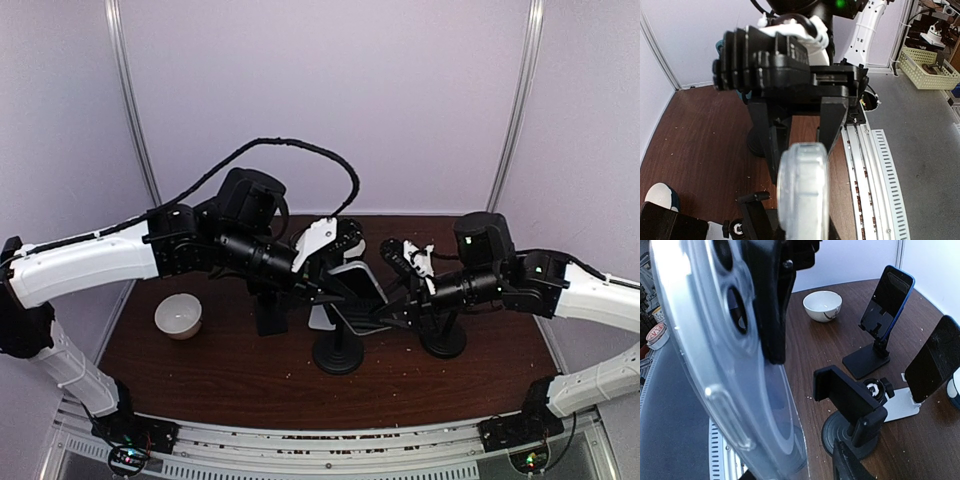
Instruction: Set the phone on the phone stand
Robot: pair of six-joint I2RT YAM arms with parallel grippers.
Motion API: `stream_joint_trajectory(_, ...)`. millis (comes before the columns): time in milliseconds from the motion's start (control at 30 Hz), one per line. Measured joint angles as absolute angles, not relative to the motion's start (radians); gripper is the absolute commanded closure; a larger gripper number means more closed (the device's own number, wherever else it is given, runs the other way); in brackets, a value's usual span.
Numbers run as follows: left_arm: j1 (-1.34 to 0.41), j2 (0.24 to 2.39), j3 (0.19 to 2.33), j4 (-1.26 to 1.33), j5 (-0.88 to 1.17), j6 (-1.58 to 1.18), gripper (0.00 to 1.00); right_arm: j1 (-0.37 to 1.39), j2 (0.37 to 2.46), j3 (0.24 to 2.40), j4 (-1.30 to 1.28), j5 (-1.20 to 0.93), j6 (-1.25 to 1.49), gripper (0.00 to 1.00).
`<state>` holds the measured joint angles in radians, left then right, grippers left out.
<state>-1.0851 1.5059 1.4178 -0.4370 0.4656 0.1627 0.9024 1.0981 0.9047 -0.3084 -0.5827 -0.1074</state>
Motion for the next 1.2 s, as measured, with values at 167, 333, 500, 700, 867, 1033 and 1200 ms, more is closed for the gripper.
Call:
stream_joint_trajectory(167,-1.076,1.512,1.417,-0.438,0.485,0.171,1.00,0.896,1.124,0.905,-0.264,-0.646,-0.108,0.99)
stream_joint_trajectory(333,-1.052,1.515,1.411,-0.441,0.533,0.140,0.48,0.898,1.140,0.899,-0.246,-0.688,-0.175,1.00)
stream_joint_trajectory(500,-1.053,1.485,1.298,-0.294,0.471,0.135,0.19,0.878,1.132,0.836,-0.232,-0.652,-0.118,1.00)
stream_joint_trajectory(700,-1.026,1.431,1.131,-0.130,0.351,0.078,0.13,0.872,1.154,0.795,-0.174,-0.578,-0.070,1.00)
stream_joint_trajectory(867,-1.008,1.414,0.982,0.070,0.310,0.018,0.14,0.870,1.156,0.741,-0.079,-0.553,-0.041,1.00)
stream_joint_trajectory(1033,-0.996,1.412,0.848,0.253,0.304,-0.064,0.14,0.864,1.187,0.741,-0.017,-0.562,-0.049,1.00)
stream_joint_trajectory(1200,-0.989,1.412,0.806,0.374,0.323,-0.112,0.20,0.863,1.194,0.727,0.028,-0.593,-0.060,1.00)
